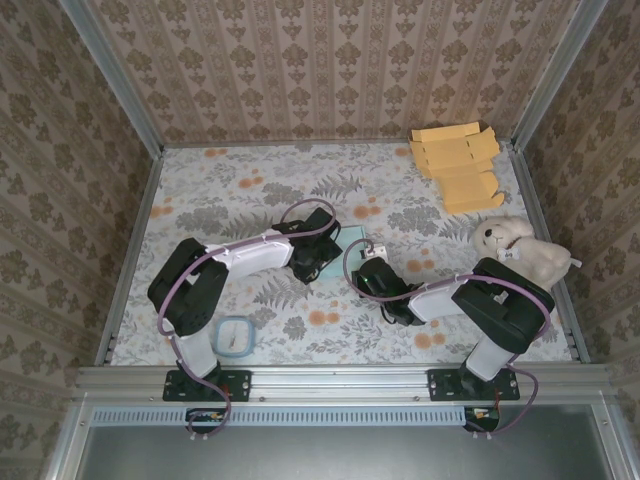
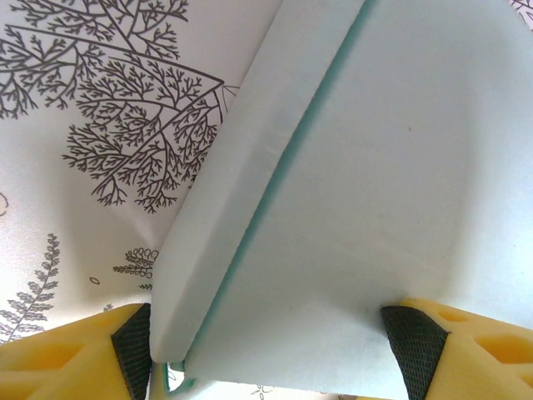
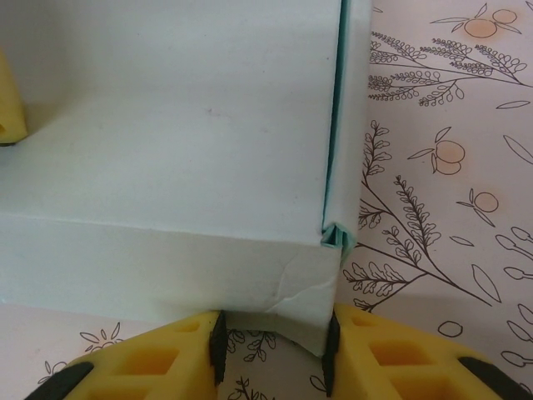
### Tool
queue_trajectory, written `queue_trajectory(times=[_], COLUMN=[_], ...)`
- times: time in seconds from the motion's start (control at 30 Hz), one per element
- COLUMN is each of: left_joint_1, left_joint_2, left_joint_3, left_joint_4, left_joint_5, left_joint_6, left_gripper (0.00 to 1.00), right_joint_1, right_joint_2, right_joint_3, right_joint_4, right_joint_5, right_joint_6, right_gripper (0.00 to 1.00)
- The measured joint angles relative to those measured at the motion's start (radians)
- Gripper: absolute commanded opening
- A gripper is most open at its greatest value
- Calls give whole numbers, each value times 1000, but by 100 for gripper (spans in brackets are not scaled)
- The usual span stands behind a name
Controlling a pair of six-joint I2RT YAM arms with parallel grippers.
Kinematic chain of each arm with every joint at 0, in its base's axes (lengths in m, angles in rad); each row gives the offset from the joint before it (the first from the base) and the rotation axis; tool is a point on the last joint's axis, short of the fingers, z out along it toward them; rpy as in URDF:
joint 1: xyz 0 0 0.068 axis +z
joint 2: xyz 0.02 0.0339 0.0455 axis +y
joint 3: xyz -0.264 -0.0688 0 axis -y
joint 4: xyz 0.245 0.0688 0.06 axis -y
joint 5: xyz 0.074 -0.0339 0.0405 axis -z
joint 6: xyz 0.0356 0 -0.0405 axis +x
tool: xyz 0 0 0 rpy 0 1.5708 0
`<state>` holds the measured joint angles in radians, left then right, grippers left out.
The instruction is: Fold the paper box
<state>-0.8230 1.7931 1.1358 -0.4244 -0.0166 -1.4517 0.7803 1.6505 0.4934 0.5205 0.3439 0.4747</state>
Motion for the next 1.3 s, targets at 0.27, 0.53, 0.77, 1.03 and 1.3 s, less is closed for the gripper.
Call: queue_trajectory(times=[0.27,0.53,0.77,1.03,1.3], left_joint_1=[0,17,21,21,46], left_joint_2=[0,-3,-23,-90,-146], left_joint_3=[4,-7,-30,-77,-95], left_joint_4=[-14,-6,5,-64,-157], left_joint_5=[-7,20,21,-6,-69], left_joint_6=[5,39,67,111,198], left_gripper=[77,77,77,78,80], right_joint_1=[0,0,0,-18,-71], right_joint_2=[-2,-18,-23,-50,-55], right_joint_3=[-1,-11,-11,-11,-9], right_joint_4=[-1,-5,-14,-23,-24], right_joint_5=[0,-6,-11,-34,-53], right_joint_6=[-1,-8,-13,-37,-58], right_gripper=[37,40,40,40,40])
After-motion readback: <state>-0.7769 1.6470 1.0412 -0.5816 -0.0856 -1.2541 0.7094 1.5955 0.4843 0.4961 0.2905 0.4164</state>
